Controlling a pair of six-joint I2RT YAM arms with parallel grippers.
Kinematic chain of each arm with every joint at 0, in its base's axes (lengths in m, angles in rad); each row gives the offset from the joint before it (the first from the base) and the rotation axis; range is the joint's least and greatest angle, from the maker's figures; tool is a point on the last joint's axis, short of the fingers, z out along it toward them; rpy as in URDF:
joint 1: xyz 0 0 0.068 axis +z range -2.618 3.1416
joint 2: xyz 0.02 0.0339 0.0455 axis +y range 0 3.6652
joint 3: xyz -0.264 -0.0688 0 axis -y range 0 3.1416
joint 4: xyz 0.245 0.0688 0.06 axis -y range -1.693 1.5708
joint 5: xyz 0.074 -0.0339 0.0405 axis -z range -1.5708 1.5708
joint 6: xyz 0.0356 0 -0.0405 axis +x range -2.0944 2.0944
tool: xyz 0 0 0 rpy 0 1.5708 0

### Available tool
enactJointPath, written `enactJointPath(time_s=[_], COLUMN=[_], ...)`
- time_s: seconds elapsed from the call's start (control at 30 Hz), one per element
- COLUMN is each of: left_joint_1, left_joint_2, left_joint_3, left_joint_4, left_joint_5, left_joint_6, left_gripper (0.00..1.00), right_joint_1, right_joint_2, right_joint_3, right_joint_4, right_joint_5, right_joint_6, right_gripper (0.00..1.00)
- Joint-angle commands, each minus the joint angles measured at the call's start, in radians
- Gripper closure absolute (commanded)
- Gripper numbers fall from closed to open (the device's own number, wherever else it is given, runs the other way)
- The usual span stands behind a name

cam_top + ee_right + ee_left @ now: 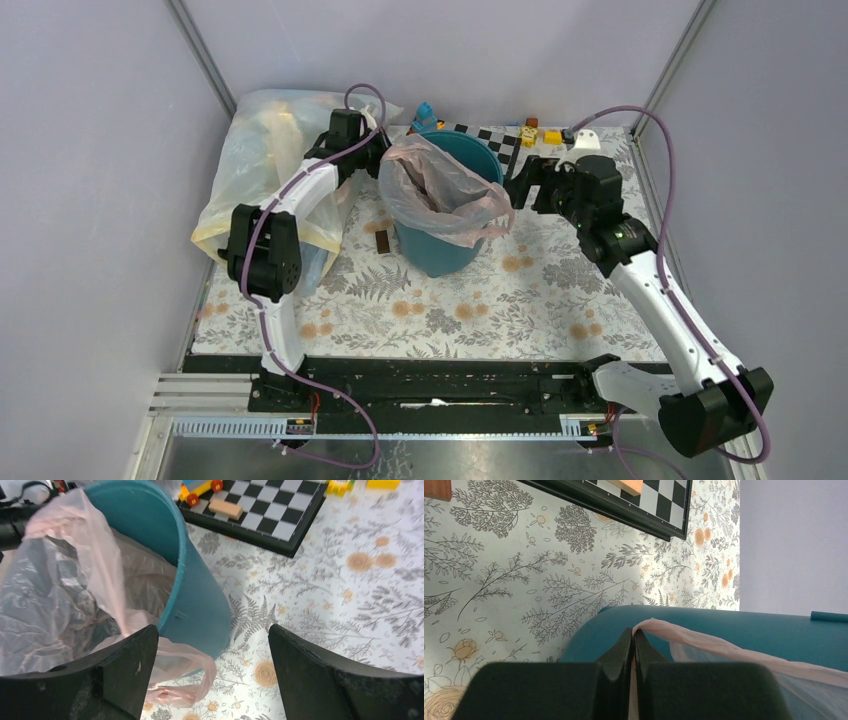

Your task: Put the trash bags into the trash bin

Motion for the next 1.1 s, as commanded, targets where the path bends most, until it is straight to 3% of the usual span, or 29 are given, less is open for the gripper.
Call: enactJointPath(time_s=[0.0, 0.2, 0.3, 0.57, 0.87, 1.07], left_joint_1=[0.010, 0.015, 0.015, 0.016, 0.015, 0.018], left_joint_2=[-0.090, -0.134, -0.150, -0.159, -0.134, -0.126], left_joint_3=[0.027, 0.000, -0.002, 0.023, 0.049, 0.063], left_joint_4=[-0.005, -0.007, -0.007, -0.033, -0.056, -0.064], left_joint_5=[-0.051, -0.081, -0.091, -0.119, -0.119, -0.122], left_joint_6=[0.003, 0.012, 0.006, 0.016, 0.031, 0.040], left_gripper=[0.96, 0.97, 0.97, 0.98, 0.98, 0.99], right_joint_1=[0.016, 0.016, 0.030, 0.124, 0.154, 0.155], right_joint_2=[-0.042, 0.054, 0.159, 0.389, 0.458, 0.472], right_joint_3=[0.063, 0.218, 0.333, 0.554, 0.605, 0.618], right_joint_4=[0.031, 0.030, -0.001, -0.147, -0.188, -0.179], right_joint_5=[0.041, -0.232, -0.307, -0.307, -0.287, -0.245], right_joint_6=[-0.070, -0.100, -0.100, -0.181, -0.233, -0.241], right_gripper=[0.12, 0.31, 0.35, 0.40, 0.44, 0.60])
